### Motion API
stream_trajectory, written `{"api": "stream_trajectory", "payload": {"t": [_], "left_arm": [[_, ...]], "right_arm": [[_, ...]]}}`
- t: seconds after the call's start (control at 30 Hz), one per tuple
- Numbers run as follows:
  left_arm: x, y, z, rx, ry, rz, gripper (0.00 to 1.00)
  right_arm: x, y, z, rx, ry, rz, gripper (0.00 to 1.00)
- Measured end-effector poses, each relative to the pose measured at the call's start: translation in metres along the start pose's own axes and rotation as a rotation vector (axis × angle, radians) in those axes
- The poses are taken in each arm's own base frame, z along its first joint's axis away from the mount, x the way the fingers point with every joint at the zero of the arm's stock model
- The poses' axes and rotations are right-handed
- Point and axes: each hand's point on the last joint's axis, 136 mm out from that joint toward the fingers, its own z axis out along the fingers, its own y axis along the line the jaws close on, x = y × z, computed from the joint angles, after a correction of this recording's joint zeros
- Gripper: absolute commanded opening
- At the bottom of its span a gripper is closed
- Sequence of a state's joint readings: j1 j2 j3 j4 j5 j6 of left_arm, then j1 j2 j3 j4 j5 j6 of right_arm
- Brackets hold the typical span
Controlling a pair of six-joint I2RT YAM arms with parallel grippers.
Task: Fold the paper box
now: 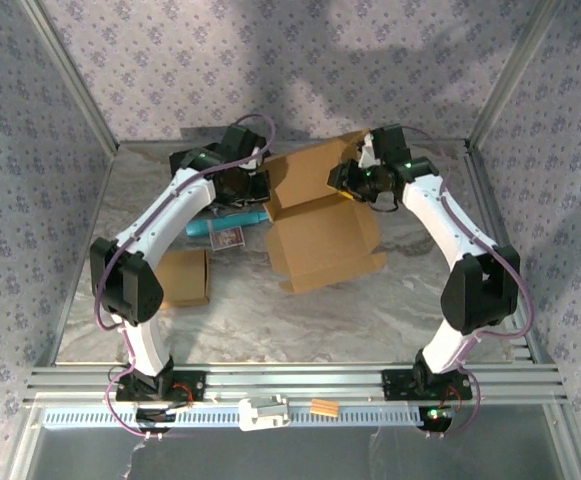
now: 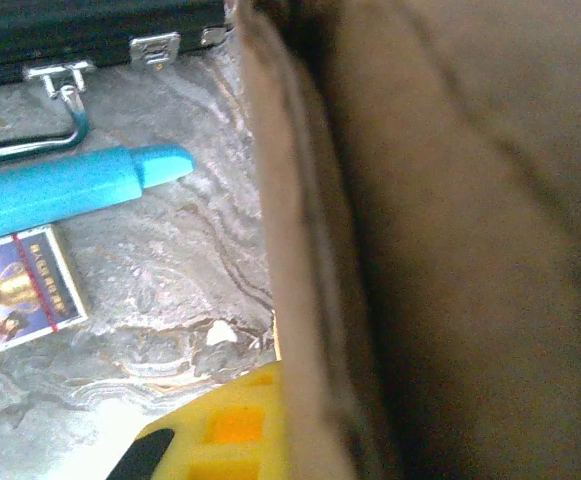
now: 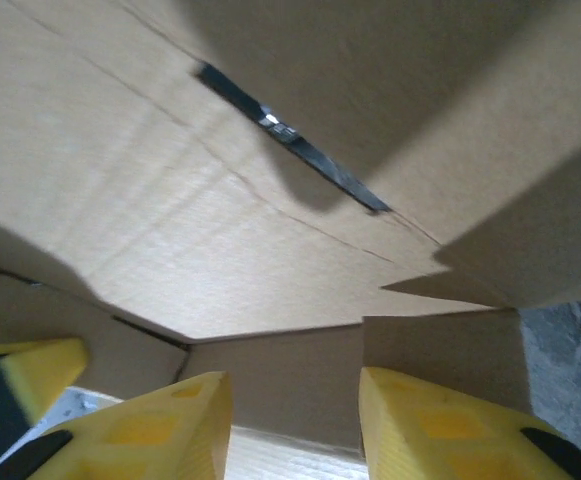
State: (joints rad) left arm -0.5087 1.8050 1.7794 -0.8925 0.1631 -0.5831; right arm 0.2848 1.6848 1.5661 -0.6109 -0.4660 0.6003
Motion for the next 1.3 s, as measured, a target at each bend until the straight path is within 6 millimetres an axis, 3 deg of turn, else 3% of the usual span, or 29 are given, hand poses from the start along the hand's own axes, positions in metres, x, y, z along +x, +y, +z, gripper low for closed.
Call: {"api": "stream_trajectory", "payload": {"t": [0.1, 0.2, 0.4, 0.5, 0.63, 0.83, 1.1, 1.3], "left_arm": [[-0.018, -0.003, -0.004, 0.11, -0.018, 0.0, 0.0], [-0.041, -0.001, -0.007, 0.234, -0.05, -0.001, 0.0], [-0.075, 0.008, 0.0, 0.431, -0.078, 0.018, 0.0], [-0.075, 0.003, 0.004, 0.516, -0.052, 0.045, 0.0], [-0.068, -0.006, 0.008, 0.605, 0.0, 0.075, 0.0], [-0.071, -0.019, 0.0, 0.69, 0.022, 0.125, 0.0], [-0.071, -0.019, -0.004, 0.695, 0.028, 0.136, 0.0], [-0.069, -0.018, -0.002, 0.687, 0.039, 0.128, 0.0]], "right_arm": [[-0.031, 0.023, -0.027, -0.063, -0.084, -0.046, 0.46], [-0.068, 0.035, -0.069, -0.126, -0.206, -0.059, 0.46], [-0.139, 0.031, -0.152, -0.189, -0.452, -0.014, 0.46], [-0.158, 0.04, -0.172, -0.267, -0.488, -0.022, 0.49], [-0.167, 0.068, -0.166, -0.437, -0.4, -0.071, 0.45], [-0.148, 0.079, -0.129, -0.56, -0.222, -0.057, 0.39], [-0.124, 0.113, -0.12, -0.644, -0.137, -0.128, 0.38], [-0.11, 0.123, -0.117, -0.647, -0.112, -0.164, 0.39]]}}
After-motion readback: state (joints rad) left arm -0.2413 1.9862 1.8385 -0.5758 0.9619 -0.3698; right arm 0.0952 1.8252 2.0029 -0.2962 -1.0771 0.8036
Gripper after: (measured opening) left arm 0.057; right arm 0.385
